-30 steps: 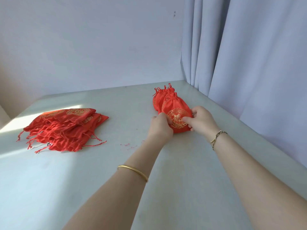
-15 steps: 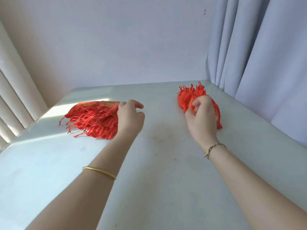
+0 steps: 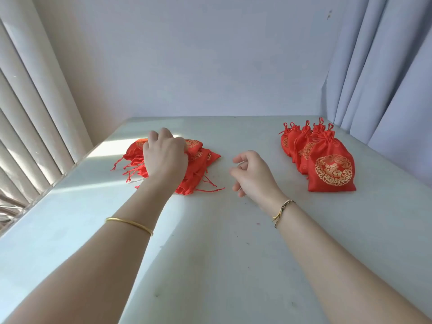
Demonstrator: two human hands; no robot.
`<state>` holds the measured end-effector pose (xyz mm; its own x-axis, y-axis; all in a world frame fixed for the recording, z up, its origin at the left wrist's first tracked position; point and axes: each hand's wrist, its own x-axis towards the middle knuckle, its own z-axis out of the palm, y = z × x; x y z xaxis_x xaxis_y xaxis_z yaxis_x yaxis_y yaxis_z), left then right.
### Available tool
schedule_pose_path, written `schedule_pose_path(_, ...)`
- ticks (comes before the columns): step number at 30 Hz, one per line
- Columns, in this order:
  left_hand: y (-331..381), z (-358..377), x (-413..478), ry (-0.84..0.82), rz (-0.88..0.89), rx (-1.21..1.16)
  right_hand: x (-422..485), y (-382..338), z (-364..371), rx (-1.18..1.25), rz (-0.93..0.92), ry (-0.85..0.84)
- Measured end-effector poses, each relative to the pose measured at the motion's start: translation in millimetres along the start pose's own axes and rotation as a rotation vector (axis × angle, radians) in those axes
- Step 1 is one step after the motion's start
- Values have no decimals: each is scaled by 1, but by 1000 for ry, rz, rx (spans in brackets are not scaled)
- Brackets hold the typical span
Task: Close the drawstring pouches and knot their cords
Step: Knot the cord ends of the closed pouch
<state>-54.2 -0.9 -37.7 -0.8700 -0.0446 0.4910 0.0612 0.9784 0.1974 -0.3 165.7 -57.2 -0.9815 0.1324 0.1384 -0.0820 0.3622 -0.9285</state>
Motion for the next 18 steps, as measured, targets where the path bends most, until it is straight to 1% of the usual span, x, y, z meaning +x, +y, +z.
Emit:
schedule_pose_path(1,2,-3,3,34,8,-18,1,-1,-2,8,-5,4)
schedule_pose_path(3,6,-13,7,155,58,-75,2,-6,-2,38,-57,43)
schedule_pose_path(6,25,-40,6,333,220,-176,4,-24,-9,35,-247,155)
schedule_pose_path(8,43,-60,0,327,326,-263,0,-41,-20,45,-351,178)
schedule_pose_path(10,58,-72,-8,209,383,-434,-4,-56,-34,55,-405,156)
schedule_pose_path(12,70,-75,-15,59,358,-637,-5,-61,-47,23,-403,118)
schedule_pose_path(14,77,-70,-24,-61,240,-798,-4,-55,-56,12,-350,98)
schedule_pose_path(16,76,-63,-31,-224,86,-931,-1,-45,-60,59,-235,104)
schedule_pose_path(17,73,-59,-34,-322,36,-947,0,-40,-62,91,-185,111)
schedule_pose_path(18,71,-56,-36,-402,26,-920,1,-36,-65,124,-143,119)
